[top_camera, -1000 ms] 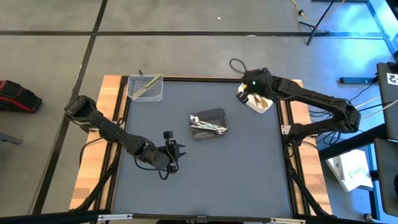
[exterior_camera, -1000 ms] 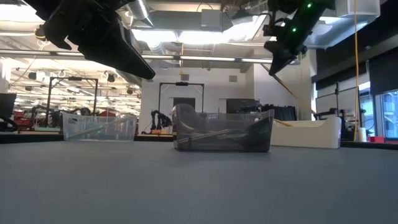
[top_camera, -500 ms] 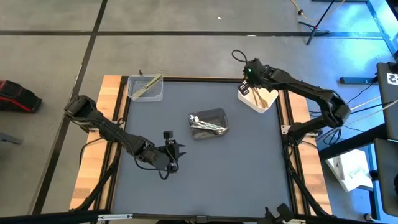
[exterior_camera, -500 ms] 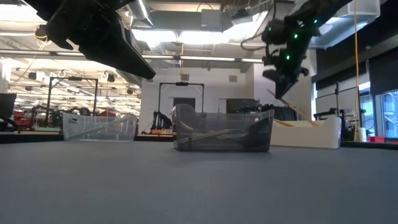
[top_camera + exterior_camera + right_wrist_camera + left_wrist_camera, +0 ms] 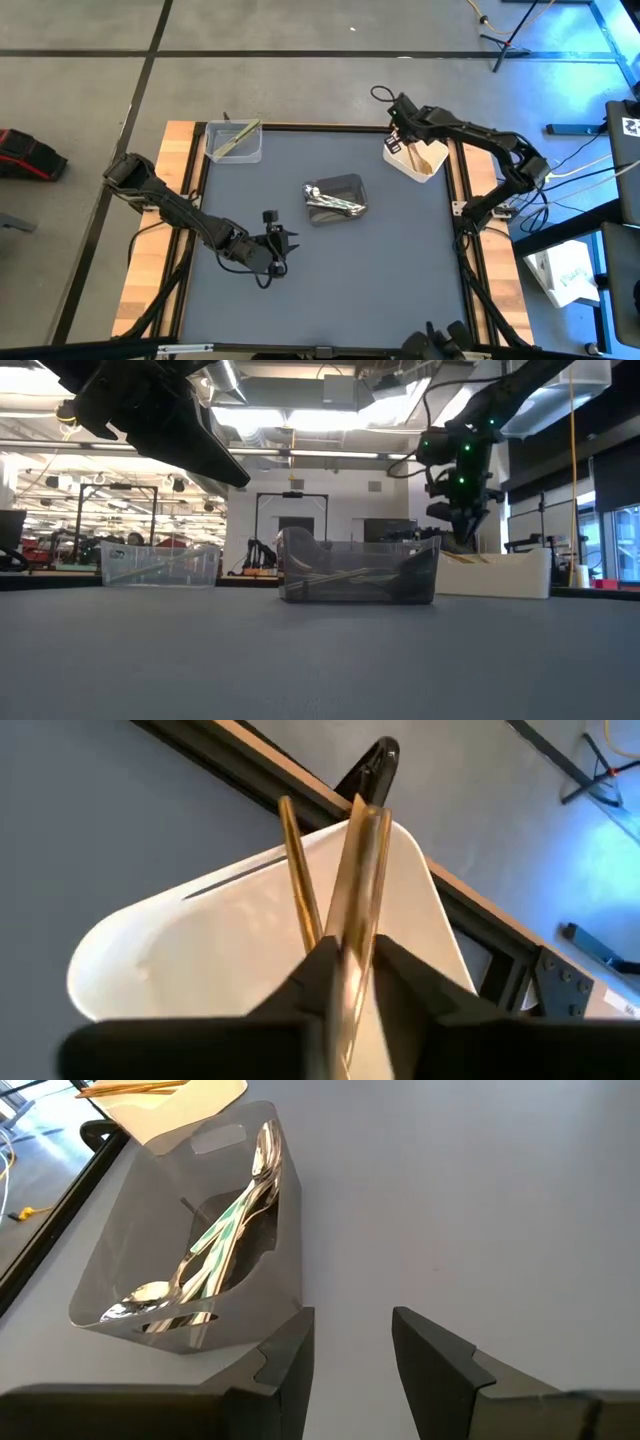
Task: Sort silverware by color (type)
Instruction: Put the gold table knife into the white bin, then return to Home Position
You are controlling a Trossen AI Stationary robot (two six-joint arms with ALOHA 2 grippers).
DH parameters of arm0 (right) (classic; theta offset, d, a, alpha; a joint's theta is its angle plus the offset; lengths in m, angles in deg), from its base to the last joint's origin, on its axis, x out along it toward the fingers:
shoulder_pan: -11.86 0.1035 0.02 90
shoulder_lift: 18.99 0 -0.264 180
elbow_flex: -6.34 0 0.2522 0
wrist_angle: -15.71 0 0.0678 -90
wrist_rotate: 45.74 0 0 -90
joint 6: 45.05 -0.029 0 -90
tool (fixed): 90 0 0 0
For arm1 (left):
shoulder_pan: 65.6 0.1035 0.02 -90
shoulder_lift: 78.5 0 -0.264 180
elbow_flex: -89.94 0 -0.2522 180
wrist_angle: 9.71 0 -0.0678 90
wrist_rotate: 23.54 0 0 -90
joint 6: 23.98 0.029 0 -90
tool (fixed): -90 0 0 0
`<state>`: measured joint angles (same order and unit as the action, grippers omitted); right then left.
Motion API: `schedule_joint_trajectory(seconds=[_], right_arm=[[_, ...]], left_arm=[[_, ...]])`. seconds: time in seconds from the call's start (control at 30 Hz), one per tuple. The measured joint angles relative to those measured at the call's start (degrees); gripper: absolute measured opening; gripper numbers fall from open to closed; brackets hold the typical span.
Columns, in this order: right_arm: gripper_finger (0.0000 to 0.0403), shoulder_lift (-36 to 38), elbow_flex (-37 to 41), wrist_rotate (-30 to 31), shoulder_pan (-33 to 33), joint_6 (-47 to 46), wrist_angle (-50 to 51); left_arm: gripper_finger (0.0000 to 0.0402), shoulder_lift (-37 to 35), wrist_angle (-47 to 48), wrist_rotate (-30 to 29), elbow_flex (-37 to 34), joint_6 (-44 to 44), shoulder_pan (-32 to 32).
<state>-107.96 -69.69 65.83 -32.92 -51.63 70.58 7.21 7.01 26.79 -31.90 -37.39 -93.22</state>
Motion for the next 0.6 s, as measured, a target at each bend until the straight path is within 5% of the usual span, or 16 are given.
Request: schedule_joint_trajectory(seconds=[0.3, 0.6], right_arm=[[0.0146, 6.92, -8.24, 0.45, 4.17, 1.04, 8.1], [0.0136, 20.95, 5.59, -12.01, 18.43, 9.96, -11.12]], left_arm=[[0.0131, -10.89, 9.13, 2.94, 3.47, 11.11, 4.03], [0.0128, -28.59, 3.93, 25.22, -6.07, 16.8, 20.32]])
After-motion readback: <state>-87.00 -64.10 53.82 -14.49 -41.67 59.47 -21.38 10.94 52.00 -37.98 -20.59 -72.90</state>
